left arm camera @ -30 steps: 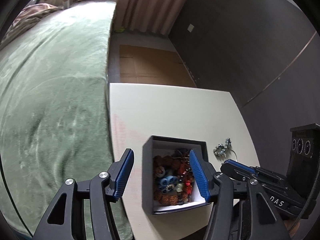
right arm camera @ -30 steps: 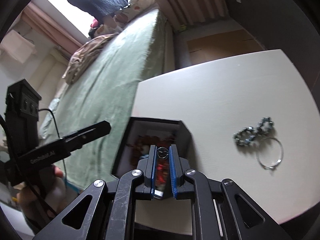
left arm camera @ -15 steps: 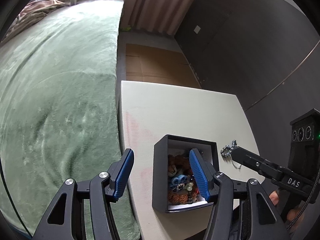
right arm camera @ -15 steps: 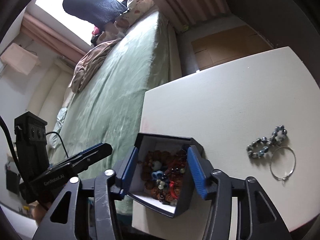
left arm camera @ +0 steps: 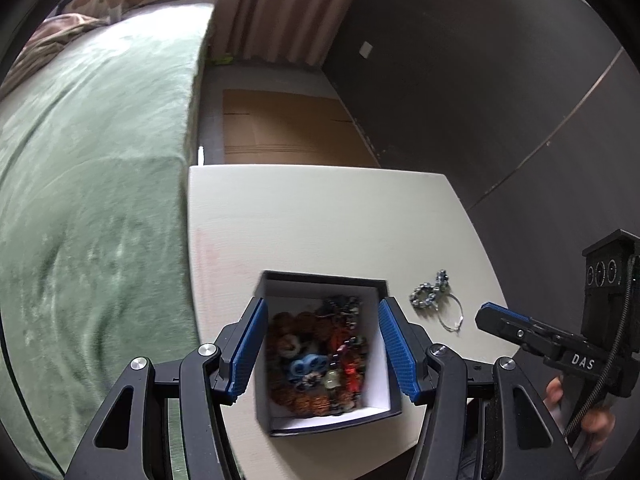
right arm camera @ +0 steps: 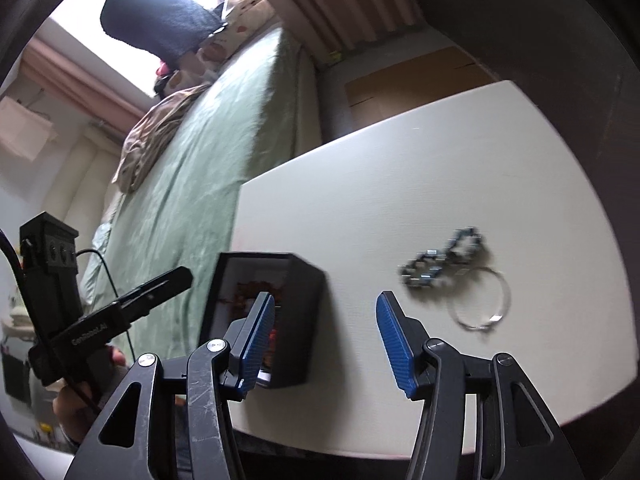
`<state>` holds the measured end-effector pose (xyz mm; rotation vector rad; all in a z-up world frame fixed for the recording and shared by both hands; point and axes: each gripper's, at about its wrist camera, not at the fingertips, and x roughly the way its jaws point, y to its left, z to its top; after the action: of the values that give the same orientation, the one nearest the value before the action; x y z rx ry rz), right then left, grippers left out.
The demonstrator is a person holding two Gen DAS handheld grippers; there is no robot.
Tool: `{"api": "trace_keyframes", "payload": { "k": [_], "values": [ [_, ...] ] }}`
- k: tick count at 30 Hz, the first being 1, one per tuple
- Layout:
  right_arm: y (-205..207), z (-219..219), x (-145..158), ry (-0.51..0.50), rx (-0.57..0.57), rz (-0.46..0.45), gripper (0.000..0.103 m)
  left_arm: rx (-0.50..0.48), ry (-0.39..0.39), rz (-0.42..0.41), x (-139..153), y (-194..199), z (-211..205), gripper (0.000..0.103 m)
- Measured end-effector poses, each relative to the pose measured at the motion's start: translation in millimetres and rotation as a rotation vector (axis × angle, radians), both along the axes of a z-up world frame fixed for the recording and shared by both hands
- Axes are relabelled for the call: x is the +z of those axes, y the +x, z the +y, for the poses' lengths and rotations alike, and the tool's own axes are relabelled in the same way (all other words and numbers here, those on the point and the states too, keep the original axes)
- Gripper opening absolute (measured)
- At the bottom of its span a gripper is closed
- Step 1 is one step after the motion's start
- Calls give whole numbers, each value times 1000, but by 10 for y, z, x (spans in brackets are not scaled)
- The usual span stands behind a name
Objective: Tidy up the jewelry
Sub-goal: 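Drop the silver ring into the box and open the right gripper, then grasp the blue-grey stone bracelet with the left gripper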
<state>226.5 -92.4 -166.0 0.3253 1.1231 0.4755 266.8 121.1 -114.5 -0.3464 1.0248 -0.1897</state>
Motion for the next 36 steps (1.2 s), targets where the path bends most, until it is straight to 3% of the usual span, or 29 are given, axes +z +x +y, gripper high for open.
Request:
{"api": "trace_keyframes", "payload": {
  "k": [5, 18, 36],
  "values": [
    [25, -298, -72, -27, -60, 36, 64, -38, 9, -9, 15, 66, -227, 59],
    [-7, -940, -186, -30, -177, 104, 65, -171, 72, -3, -83, 266, -994, 59],
    [-30, -1637, -341, -67, -292, 177, 65, -295, 284, 66, -559, 691, -1890, 59]
  ]
}}
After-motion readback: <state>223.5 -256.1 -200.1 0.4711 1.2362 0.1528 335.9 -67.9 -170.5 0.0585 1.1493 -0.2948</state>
